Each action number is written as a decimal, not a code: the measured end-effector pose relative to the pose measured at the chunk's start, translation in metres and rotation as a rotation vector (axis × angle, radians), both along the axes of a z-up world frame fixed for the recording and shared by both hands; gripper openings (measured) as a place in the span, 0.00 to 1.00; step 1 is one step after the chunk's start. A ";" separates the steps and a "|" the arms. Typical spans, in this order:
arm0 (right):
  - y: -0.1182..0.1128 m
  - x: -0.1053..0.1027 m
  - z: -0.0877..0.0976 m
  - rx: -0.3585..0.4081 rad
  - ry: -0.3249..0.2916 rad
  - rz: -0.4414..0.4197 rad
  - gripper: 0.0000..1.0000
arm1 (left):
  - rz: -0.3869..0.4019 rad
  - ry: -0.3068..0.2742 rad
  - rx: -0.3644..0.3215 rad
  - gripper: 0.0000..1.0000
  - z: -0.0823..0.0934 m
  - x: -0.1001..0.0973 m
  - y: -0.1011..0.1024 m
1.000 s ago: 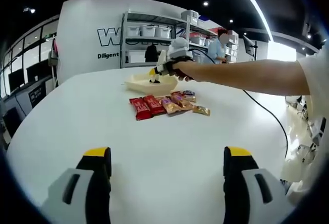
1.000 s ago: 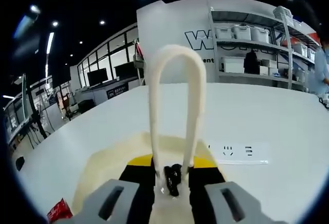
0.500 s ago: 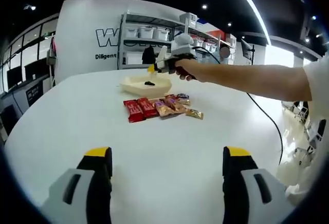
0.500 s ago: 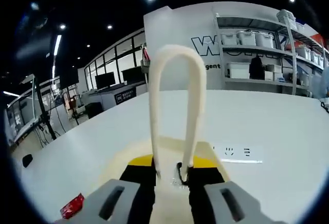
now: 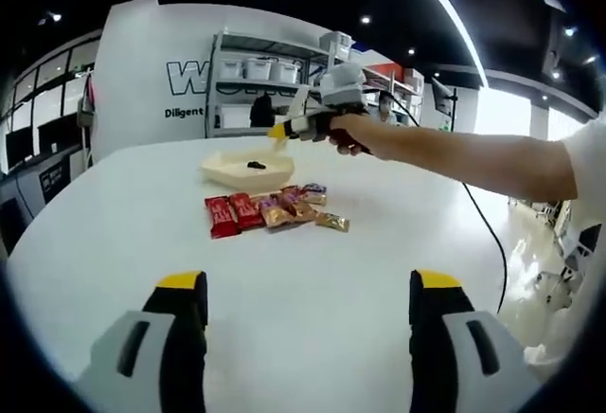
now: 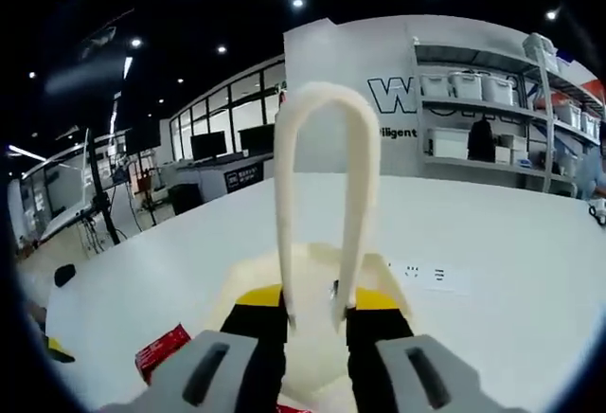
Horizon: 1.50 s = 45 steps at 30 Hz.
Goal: Place the target food into the container with the food tongs after gripping and lifting it, then release it inside without dropping or visibly crushing the food.
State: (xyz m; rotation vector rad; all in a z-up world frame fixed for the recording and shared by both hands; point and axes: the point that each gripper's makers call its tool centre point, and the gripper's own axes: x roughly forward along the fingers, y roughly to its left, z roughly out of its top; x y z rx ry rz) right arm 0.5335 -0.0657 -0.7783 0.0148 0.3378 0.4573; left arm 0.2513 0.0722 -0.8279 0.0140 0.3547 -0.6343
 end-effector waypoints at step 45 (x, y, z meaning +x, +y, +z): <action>-0.036 -0.063 -0.065 -0.087 0.072 0.042 0.18 | 0.046 -0.044 -0.009 0.84 0.011 -0.028 0.013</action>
